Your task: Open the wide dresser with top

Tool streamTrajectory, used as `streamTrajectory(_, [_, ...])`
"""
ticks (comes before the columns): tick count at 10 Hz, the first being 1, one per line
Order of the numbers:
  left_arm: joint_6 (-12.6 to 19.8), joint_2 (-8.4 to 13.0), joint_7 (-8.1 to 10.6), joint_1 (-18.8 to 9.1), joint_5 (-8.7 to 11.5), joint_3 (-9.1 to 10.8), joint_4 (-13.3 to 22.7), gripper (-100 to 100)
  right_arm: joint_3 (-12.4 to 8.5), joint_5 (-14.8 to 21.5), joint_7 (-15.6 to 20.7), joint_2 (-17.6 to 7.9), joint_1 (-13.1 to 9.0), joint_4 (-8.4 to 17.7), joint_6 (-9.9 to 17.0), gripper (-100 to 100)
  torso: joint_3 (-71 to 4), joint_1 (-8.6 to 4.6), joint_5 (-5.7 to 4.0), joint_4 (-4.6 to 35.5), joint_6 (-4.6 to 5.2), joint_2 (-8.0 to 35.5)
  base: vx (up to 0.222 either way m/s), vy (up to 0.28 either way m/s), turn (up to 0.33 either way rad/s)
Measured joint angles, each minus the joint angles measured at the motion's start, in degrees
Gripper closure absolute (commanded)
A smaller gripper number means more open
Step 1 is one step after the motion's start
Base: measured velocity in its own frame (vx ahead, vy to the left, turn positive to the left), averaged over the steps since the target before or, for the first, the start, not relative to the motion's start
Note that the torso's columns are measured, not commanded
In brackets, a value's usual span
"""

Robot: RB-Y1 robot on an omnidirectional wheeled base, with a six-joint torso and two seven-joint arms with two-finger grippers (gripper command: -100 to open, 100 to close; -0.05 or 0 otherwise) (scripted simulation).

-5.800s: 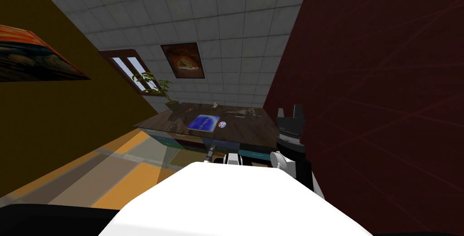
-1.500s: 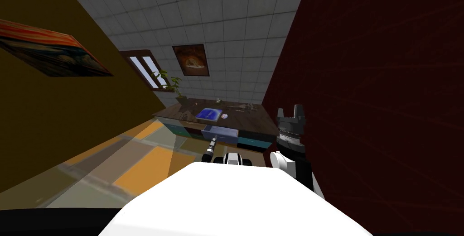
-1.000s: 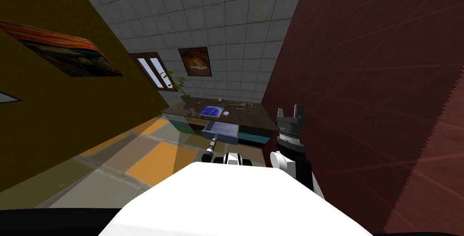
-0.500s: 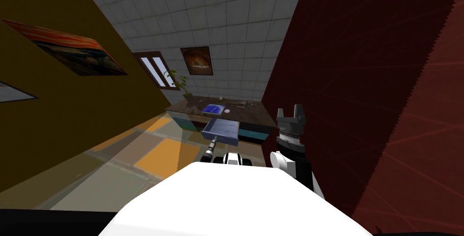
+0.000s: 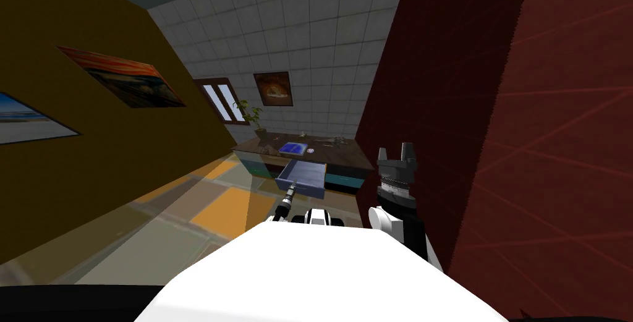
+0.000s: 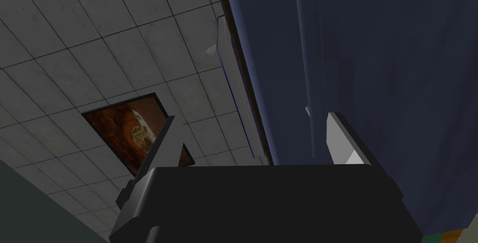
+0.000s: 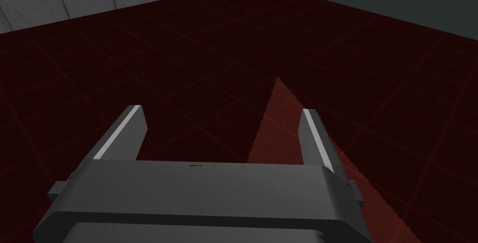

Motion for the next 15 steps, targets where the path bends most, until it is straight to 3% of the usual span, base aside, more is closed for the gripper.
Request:
streamTrajectory(5, [8.91, 1.08, 2.21, -4.49, 0.36, 0.24, -3.03, -100, 0.00, 0.00, 0.00, 0.00, 0.00, 0.00, 0.00, 0, 0.45, -0.25, -0.36, 0.66, -0.12, 0.81, -0.090, -0.002, -0.002])
streamTrajectory(10, [9.93, 0.83, 2.07, -5.33, 0.41, 0.48, -2.90, -100, 0.00, 0.00, 0.00, 0.00, 0.01, 0.00, 0.00, 0, 0.47, -0.31, -0.36, 0.72, -0.07, 0.85, -0.002, 0.000, -0.001])
streamTrajectory(13, [11.77, 1.44, 2.76, -5.16, 0.45, 0.20, -4.84, -100, 0.00, 0.00, 0.00, 0.00, 0.00, 0.00, 0.00, 0, 0.63, -0.33, -0.45, 0.89, -0.15, 1.14, -0.033, -0.004, -0.007])
streamTrajectory(14, [12.23, 1.47, 2.92, -4.87, 0.45, 0.12, -4.69, 0, 0.00, 0.00, 0.00, 0.00, 0.00, 0.00, 0.00, 0, 0.54, -0.27, -0.32, 0.65, -0.11, 0.92, 0.000, 0.000, 0.000])
streamTrajectory(15, [12.52, 1.44, 2.94, -4.58, 0.45, 0.08, -4.34, 0, 0.00, 0.00, 0.00, 0.00, 0.00, 0.00, 0.00, 0, 0.37, -0.18, -0.21, 0.45, -0.06, 0.62, 0.000, 0.000, 0.000])
